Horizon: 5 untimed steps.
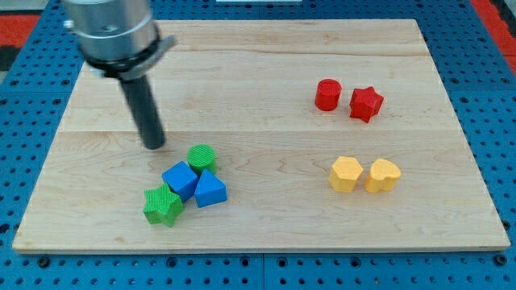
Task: Push the blue cube along with the blue triangle to the bottom right
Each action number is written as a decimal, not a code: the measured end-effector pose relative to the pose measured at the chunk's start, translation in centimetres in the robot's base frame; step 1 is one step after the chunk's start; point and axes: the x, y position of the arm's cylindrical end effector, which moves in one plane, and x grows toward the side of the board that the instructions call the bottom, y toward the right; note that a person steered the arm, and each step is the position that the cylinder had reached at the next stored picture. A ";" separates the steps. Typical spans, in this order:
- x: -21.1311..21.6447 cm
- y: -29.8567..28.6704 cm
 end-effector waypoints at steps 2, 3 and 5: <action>3.1 0.3; 5.3 0.7; 5.9 3.3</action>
